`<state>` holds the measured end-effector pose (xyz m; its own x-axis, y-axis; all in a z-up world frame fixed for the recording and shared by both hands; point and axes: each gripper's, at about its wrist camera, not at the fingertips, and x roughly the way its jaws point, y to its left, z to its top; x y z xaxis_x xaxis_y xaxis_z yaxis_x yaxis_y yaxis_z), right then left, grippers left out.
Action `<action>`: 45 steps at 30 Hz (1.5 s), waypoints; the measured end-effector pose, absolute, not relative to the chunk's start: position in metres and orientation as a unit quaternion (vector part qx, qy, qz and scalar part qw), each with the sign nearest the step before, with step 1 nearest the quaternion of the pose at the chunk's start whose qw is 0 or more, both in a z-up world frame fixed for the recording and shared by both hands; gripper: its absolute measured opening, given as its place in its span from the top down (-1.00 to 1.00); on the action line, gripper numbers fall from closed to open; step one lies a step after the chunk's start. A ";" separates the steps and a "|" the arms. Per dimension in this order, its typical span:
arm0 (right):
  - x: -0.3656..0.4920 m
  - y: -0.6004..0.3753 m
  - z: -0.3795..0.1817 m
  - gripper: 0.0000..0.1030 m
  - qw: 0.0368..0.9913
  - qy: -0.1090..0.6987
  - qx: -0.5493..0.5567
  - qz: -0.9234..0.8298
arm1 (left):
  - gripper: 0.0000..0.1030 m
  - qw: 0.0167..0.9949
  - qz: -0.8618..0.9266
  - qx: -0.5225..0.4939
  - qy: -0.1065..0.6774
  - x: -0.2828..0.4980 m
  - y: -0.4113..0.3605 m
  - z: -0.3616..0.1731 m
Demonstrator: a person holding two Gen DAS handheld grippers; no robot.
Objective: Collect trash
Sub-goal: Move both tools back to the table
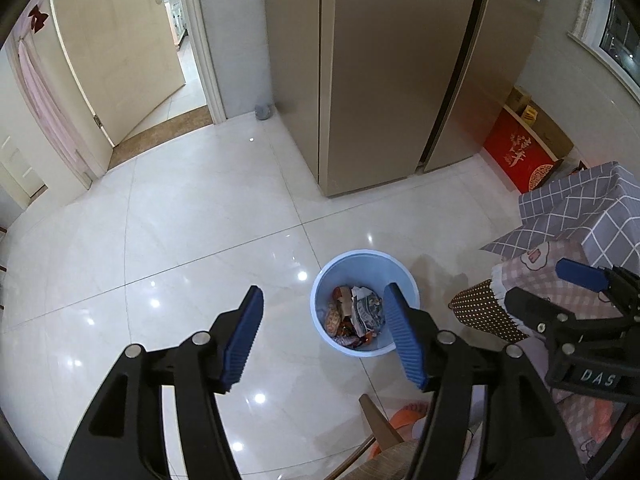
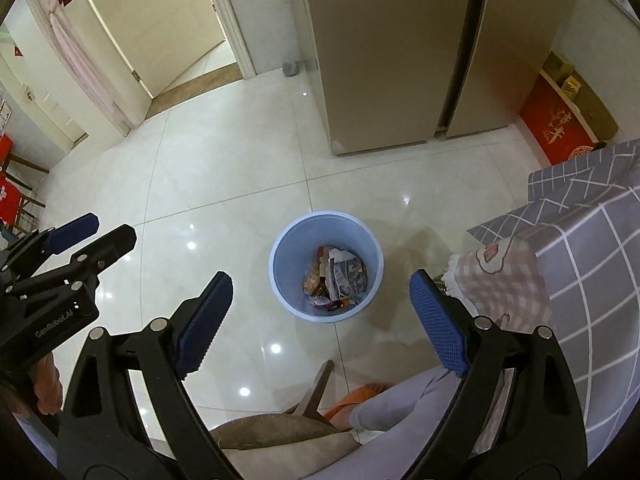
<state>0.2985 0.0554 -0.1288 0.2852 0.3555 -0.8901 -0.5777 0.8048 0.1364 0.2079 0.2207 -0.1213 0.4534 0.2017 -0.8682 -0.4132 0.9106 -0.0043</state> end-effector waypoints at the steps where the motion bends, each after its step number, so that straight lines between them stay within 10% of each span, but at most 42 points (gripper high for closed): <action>1: 0.297 0.053 -0.128 -0.71 0.794 0.522 -0.105 0.294 | -0.25 0.846 0.182 -0.107 0.490 0.207 0.218 -0.121; 45: 0.222 -0.259 -0.002 -0.72 0.914 0.384 0.028 0.130 | -0.52 0.931 -0.048 0.004 0.362 0.226 -0.098 -0.014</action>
<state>0.2221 -0.2592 -0.0015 0.6709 0.2588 -0.6949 -0.2158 0.9647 0.1509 0.2262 -0.0977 -0.0140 0.7330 -0.0854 -0.6748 0.0915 0.9954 -0.0265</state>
